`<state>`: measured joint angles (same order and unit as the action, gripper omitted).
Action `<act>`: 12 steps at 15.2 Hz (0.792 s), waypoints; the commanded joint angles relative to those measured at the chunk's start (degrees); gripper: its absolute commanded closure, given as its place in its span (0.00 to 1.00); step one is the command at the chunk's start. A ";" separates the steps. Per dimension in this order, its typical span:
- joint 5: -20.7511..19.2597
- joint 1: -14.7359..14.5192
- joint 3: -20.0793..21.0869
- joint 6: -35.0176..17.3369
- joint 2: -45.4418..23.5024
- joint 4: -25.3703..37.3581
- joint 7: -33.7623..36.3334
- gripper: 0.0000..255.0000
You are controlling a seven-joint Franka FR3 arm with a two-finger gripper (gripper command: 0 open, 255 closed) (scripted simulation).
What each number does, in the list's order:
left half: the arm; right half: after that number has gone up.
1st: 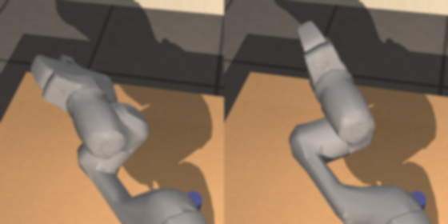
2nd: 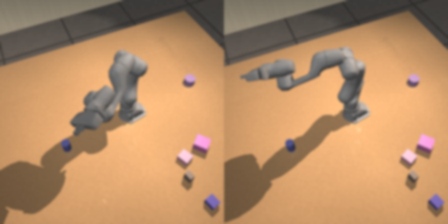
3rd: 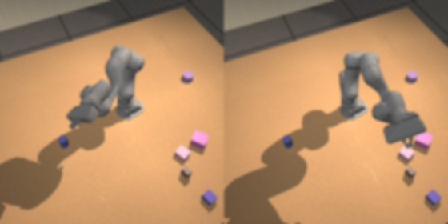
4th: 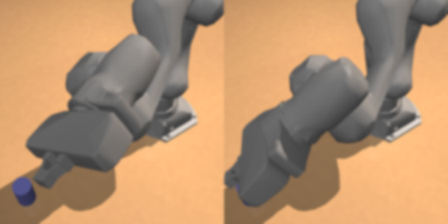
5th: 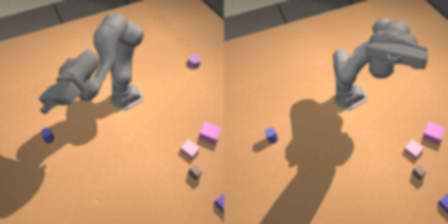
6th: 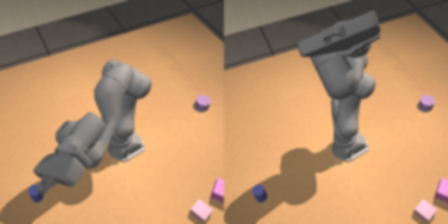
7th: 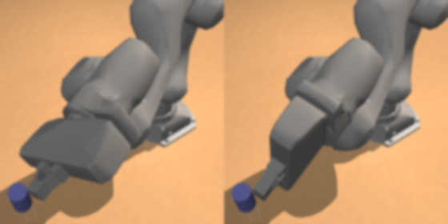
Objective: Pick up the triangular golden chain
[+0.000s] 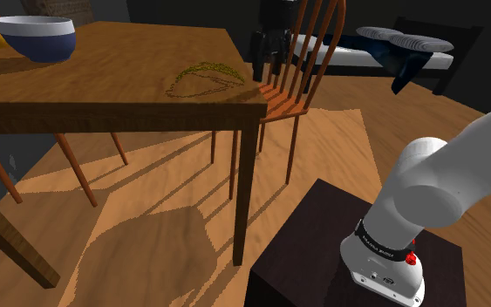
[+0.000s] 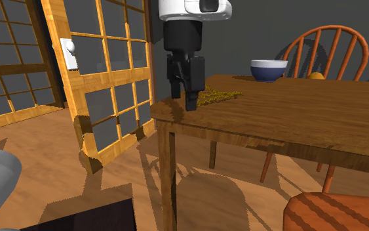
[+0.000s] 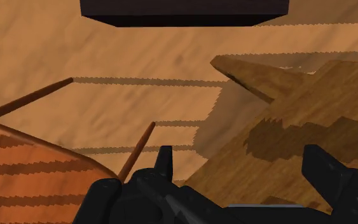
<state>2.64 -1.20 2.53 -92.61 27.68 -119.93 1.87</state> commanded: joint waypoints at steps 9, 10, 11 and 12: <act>3.43 -0.60 -0.86 1.22 -19.75 24.33 -1.96 0.00; 3.64 -0.61 -0.88 1.52 -20.97 26.03 -2.04 0.00; 3.65 -0.60 -0.86 0.70 -20.72 24.96 -2.12 0.00; 3.66 -0.61 -0.86 -0.12 -20.47 23.89 -2.20 0.00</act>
<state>6.21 -1.78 1.67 -92.30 7.40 -95.90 -0.27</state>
